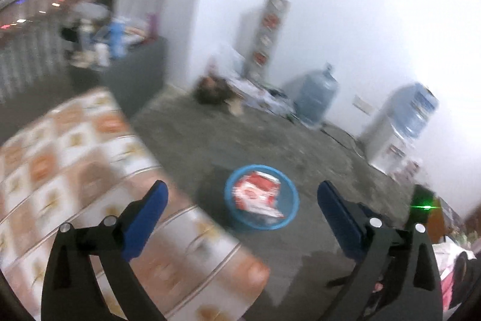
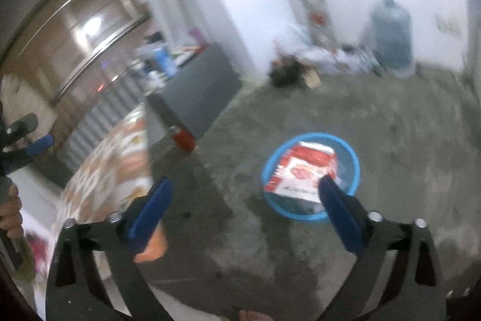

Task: Collect trash

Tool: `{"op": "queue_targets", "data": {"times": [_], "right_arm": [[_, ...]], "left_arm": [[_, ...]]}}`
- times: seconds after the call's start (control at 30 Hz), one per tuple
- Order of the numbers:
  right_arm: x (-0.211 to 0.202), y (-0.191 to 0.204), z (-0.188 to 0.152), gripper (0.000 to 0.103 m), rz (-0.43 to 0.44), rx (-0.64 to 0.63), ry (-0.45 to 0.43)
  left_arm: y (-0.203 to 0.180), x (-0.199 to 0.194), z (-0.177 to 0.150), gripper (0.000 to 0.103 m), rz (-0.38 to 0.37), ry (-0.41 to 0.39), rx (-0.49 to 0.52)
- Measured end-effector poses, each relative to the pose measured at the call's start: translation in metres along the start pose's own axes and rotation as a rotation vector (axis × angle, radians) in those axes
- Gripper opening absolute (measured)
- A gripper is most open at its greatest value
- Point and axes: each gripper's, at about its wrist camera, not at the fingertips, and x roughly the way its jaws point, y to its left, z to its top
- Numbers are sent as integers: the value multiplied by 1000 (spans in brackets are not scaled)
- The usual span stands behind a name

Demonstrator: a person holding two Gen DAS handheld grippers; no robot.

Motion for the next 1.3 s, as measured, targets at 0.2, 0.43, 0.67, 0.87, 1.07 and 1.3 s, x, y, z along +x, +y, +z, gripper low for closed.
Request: {"op": "queue_targets", "data": {"times": [0.2,0.43,0.67,0.87,1.07,1.3], "right_arm": [[-37,92,-30,95,74,-173,-31],[-53,169,-60,95,2,-364,-46],[-41,206,-89,95,-75,-525,46],[-27,209,-109,95,-128,-592,147],[-23,200,-117,95,-171,-582,180],[-19,192,-119,95,-219,-537,201]], "left_arm": [[49,-101,-68,98,233,-78,-188],[77,-150,-137,97,571,-106,-307],[81,-159,-189,98,744,-88,-339],[88,-155,-221,98,773,-15,-496],[96,-149,-232,97,833,37,-520],[107,-144,-234,97,845,69,-537]]}}
